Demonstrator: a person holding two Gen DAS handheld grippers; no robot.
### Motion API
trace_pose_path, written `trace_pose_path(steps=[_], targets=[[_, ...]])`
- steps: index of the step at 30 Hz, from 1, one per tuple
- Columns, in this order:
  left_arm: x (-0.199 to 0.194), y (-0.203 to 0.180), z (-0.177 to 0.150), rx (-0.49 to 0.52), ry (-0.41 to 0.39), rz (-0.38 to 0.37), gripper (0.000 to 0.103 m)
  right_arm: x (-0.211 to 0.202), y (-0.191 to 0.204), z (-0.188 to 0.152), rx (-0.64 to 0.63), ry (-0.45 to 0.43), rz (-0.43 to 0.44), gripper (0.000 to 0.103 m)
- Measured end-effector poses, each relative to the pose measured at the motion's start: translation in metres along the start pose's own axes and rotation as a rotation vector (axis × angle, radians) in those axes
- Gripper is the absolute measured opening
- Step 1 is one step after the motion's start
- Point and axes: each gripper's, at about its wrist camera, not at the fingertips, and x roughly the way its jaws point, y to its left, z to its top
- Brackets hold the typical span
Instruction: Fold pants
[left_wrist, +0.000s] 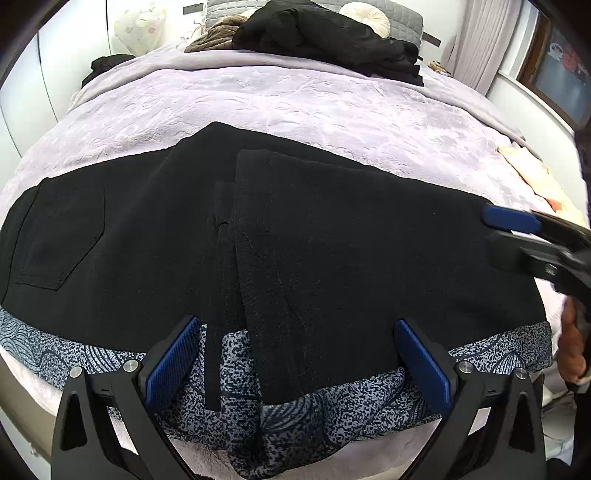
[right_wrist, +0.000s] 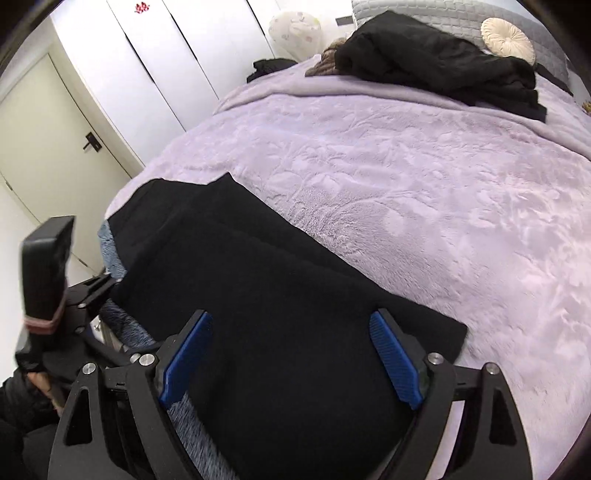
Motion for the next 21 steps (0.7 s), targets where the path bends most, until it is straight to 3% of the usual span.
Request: trace_pose_path(steps=[3, 7, 10, 14, 18, 21], targets=[[-0.001, 0.001, -0.001, 0.0, -0.002, 0.005, 0.103, -0.024, 0.004, -0.024, 0.035, -0.021, 0.054, 0.09], [0.0, 0.001, 0.0, 0.002, -0.005, 0.01, 0.103, -0.047, 0.025, -0.066, -0.017, -0.035, 0.114, 0.09], [0.001, -0.002, 0.002, 0.01, 0.002, 0.015, 0.103, -0.043, 0.04, -0.087, -0.069, 0.034, 0.054, 0.09], [-0.004, 0.001, 0.009, 0.002, 0.027, 0.0, 0.103, -0.059, 0.058, -0.082, -0.15, -0.011, 0.029, 0.091], [-0.016, 0.003, 0.016, -0.023, 0.021, -0.002, 0.103, -0.027, 0.051, -0.091, -0.169, 0.108, 0.05, 0.097], [-0.026, -0.007, 0.02, -0.007, 0.002, -0.05, 0.103, -0.026, 0.064, -0.093, -0.273, 0.115, -0.005, 0.1]])
